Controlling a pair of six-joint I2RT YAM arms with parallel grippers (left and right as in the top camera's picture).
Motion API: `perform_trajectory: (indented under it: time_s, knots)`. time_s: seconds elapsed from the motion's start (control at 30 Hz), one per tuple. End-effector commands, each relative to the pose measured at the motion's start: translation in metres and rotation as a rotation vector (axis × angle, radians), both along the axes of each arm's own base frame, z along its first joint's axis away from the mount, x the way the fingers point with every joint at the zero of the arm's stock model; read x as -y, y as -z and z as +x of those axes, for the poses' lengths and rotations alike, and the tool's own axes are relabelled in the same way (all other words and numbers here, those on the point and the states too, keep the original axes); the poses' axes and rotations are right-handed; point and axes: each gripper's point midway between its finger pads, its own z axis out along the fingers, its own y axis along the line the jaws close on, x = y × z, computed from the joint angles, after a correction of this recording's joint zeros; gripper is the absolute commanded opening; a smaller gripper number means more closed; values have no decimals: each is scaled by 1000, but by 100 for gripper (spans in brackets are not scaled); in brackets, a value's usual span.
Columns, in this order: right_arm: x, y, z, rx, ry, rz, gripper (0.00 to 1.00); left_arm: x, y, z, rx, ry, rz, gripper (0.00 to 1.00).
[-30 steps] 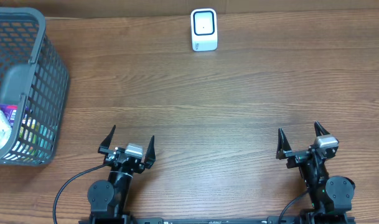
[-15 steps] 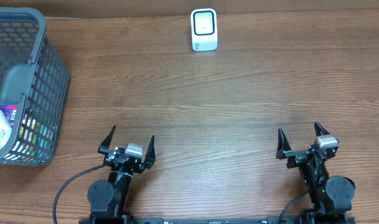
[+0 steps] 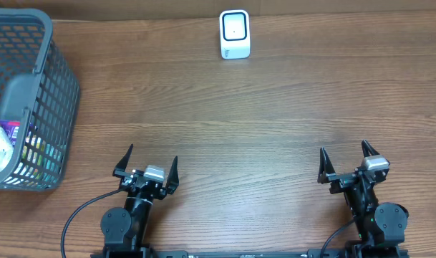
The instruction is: Scan the item barcode
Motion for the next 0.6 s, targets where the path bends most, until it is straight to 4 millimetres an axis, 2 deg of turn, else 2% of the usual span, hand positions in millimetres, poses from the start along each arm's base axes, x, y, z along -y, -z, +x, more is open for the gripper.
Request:
perform_trajectory:
  time_s: [0.0,0.3,0.57]
  knots:
    - [-1,1,0,6,-2,0,100,-1,0,0,4,-7,-10,100]
    - [-1,-5,0,30,-3,1,100,-1,-1,0,5,-5,-12,100]
    - [-1,-9,0,48,-4,1,100,-2,-2,0,-3,-15,-100,100]
